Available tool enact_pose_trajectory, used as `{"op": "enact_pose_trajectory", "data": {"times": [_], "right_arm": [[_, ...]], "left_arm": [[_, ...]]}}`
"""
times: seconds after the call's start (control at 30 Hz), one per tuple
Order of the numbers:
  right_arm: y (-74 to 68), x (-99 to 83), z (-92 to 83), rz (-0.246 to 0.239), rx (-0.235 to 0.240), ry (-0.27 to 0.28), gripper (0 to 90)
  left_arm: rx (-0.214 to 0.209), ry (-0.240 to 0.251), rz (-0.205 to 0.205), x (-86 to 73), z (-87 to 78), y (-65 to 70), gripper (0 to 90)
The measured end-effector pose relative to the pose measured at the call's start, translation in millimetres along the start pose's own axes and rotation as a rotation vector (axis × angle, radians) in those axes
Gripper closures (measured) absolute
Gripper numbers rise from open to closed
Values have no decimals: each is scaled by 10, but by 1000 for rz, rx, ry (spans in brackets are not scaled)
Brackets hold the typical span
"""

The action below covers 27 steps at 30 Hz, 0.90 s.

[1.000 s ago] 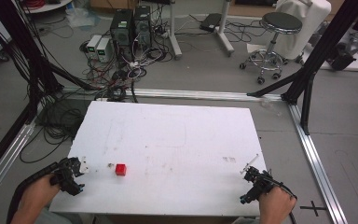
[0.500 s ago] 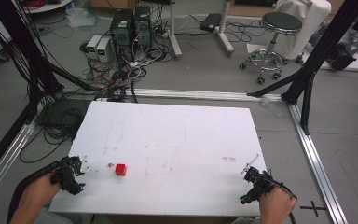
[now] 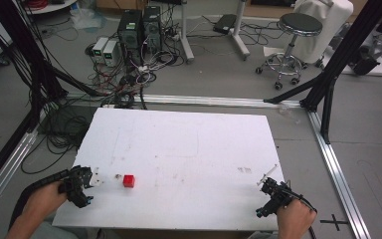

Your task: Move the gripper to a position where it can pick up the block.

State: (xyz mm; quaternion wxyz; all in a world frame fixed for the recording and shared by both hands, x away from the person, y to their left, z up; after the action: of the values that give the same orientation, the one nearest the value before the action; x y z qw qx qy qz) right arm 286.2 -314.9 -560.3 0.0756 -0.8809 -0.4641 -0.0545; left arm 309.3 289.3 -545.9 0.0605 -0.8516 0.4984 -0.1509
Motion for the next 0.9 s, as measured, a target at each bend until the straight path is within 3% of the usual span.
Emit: {"op": "enact_pose_trajectory", "data": {"times": [0.4,0.63,0.7,0.87,0.9], "right_arm": [[-6,-6,2,7,6,7,63],[-2,2,1,2,5,9,63],[-3,7,1,-1,6,10,63],[0,6,5,0,7,14,63],[2,3,6,4,9,14,63]], "left_arm": [[-27,-10,64,206,-98,-94,213],[-29,-11,148,351,-170,-151,213],[-31,-11,152,368,-174,-158,213],[-58,-21,195,453,-189,-190,213],[-72,-21,224,498,-193,-194,213]]}}
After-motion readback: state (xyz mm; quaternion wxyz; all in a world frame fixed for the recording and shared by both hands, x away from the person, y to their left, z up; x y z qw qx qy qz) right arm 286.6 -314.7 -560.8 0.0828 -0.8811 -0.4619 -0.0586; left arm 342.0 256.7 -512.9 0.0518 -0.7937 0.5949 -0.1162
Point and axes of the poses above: each handheld gripper's, and its own axes: z roughly forward along the jaws, x roughly out of its top, y roughly to its right, the point moved 5 cm from there along z, roughly forward along the jaws, and after that the axes turned 10 degrees about -z, right-handed, at the moved point
